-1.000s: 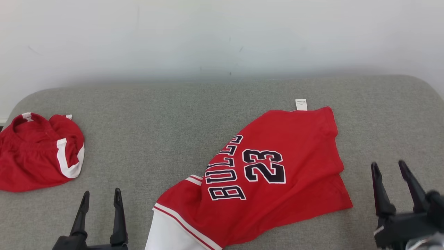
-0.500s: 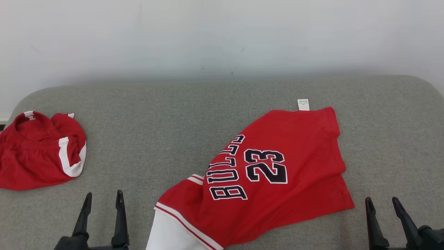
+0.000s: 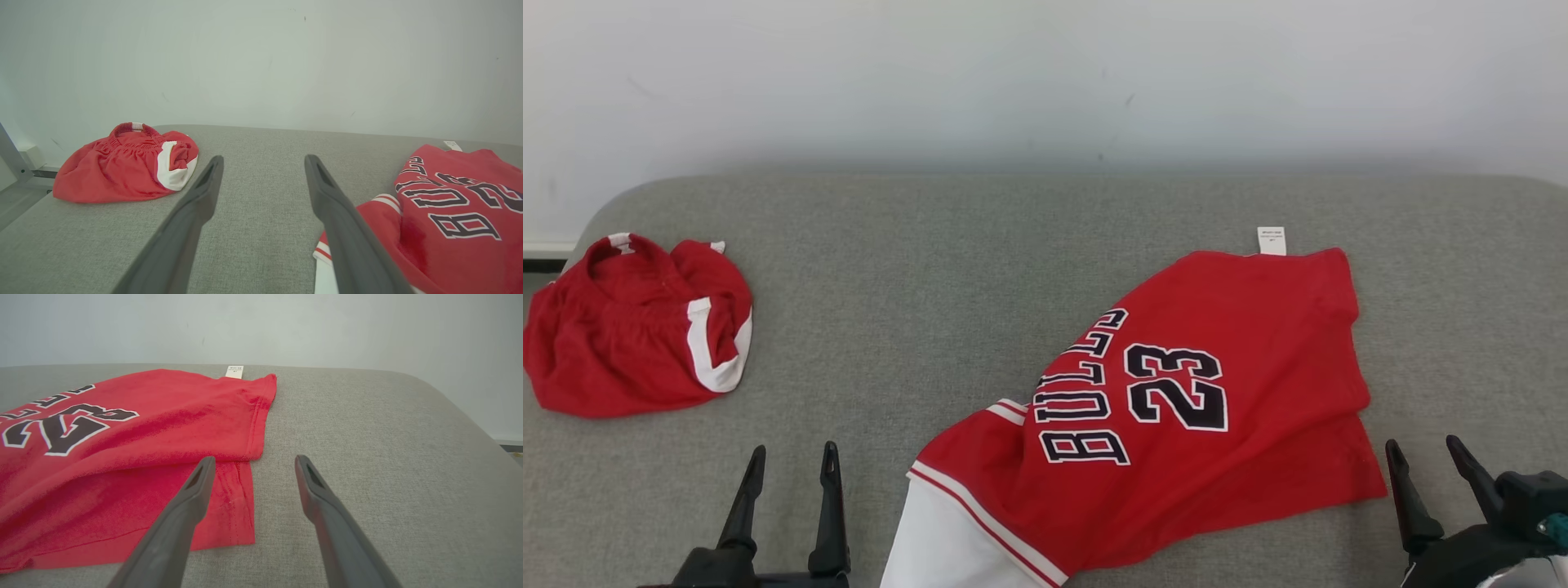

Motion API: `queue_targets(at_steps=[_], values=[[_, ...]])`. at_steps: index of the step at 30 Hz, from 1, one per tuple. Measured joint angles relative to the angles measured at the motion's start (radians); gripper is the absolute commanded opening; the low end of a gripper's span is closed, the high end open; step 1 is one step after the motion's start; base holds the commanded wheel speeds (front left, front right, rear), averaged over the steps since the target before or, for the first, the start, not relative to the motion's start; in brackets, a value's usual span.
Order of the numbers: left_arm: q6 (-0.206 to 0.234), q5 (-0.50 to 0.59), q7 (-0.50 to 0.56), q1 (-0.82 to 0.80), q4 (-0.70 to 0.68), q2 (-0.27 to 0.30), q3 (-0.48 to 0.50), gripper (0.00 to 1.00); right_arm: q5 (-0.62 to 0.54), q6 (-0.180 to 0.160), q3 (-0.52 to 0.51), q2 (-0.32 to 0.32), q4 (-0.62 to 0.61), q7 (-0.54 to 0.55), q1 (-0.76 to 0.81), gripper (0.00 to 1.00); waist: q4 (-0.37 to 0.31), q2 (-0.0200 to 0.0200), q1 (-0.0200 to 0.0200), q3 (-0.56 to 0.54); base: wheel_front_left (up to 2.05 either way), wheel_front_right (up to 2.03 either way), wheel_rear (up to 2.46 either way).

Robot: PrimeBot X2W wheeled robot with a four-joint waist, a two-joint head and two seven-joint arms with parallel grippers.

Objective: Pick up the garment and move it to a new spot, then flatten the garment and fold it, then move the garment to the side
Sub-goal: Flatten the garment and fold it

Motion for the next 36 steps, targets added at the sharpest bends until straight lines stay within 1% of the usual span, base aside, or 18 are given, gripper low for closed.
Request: queue_targets(at_steps=[8,14,15,17,21,27,31,36], values=[[0.004,-0.011,0.0,-0.022,0.008,0.0,-0.024,1.0,0.021,0.0,0.072,-0.031,0.188,-0.008,-0.084,1.0,0.041,0.0,0.0,0.034,0.0,0.0,0.0],[0.009,-0.016,0.0,-0.035,0.013,0.0,-0.028,1.0,0.04,0.0,0.128,-0.038,0.285,-0.044,-0.139,1.0,0.062,0.0,0.0001,0.053,0.0,0.0,0.0],[0.009,-0.016,0.0,-0.036,0.015,0.0,-0.028,1.0,0.046,0.0,0.138,-0.038,0.302,-0.044,-0.146,0.95,0.064,0.0001,0.0,0.055,0.0,0.0,0.0],[0.009,-0.016,0.0,-0.042,0.018,0.0,-0.028,1.0,0.06,0.0,0.157,-0.039,0.336,-0.045,-0.159,0.0,0.068,0.0001,0.0,0.056,0.0,0.0,0.0],[0.009,-0.016,0.0,-0.045,0.021,0.0,-0.026,1.0,0.072,0.0,0.181,-0.045,0.37,-0.086,-0.181,0.0,0.069,0.0001,0.0,0.052,0.0,0.0,0.0],[0.009,-0.016,0.0,-0.035,0.023,0.0,-0.016,1.0,0.078,0.0,0.192,-0.055,0.344,-0.134,-0.178,0.0,0.058,0.0,0.0,0.037,0.0,0.0,0.0],[0.009,-0.021,0.0,-0.029,0.025,0.0,-0.013,1.0,0.077,0.0,0.201,-0.058,0.251,-0.145,-0.122,0.0,0.041,0.0,0.0,0.026,0.0,0.0,0.0],[0.008,-0.026,0.0,-0.025,0.027,0.0,-0.015,1.0,0.06,0.0,0.149,-0.058,0.068,-0.148,0.002,0.0,0.015,0.0,0.0,0.021,0.0,0.0,0.0]])
